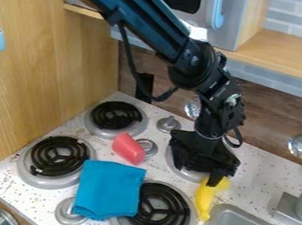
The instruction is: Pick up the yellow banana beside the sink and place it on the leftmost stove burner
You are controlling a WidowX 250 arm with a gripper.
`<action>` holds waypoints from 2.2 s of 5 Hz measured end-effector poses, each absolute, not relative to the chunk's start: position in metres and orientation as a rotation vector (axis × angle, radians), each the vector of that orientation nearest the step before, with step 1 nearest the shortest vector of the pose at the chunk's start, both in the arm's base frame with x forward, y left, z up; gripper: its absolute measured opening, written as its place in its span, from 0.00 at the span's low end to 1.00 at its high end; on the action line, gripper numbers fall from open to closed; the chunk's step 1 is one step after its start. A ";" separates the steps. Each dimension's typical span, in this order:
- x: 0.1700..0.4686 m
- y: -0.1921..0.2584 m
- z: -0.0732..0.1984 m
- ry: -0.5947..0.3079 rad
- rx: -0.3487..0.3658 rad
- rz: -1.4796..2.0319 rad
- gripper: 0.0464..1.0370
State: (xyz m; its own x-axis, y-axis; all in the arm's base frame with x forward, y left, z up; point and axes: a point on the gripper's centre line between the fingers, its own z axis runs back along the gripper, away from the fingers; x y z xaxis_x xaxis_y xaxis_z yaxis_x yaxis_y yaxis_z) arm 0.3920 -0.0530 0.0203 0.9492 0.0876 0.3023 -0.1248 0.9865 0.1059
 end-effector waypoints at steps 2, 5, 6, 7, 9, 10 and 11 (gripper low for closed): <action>0.401 -0.055 0.000 -0.262 0.126 0.180 0.96; 0.419 -0.063 -0.029 -0.247 0.097 0.247 0.96; 0.431 -0.070 -0.035 -0.240 0.064 0.270 0.91; 0.438 -0.072 -0.030 -0.243 0.066 0.268 0.64; 0.426 -0.067 -0.023 -0.239 0.077 0.256 0.50; 0.419 -0.062 0.008 -0.284 0.063 0.219 0.50; 0.410 -0.049 0.038 -0.274 0.072 0.168 0.50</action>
State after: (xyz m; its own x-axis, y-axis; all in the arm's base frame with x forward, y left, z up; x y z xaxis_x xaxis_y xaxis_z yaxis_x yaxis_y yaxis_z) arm 0.4105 -0.0486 0.0381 0.9488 0.1558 0.2748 -0.1752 0.9834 0.0474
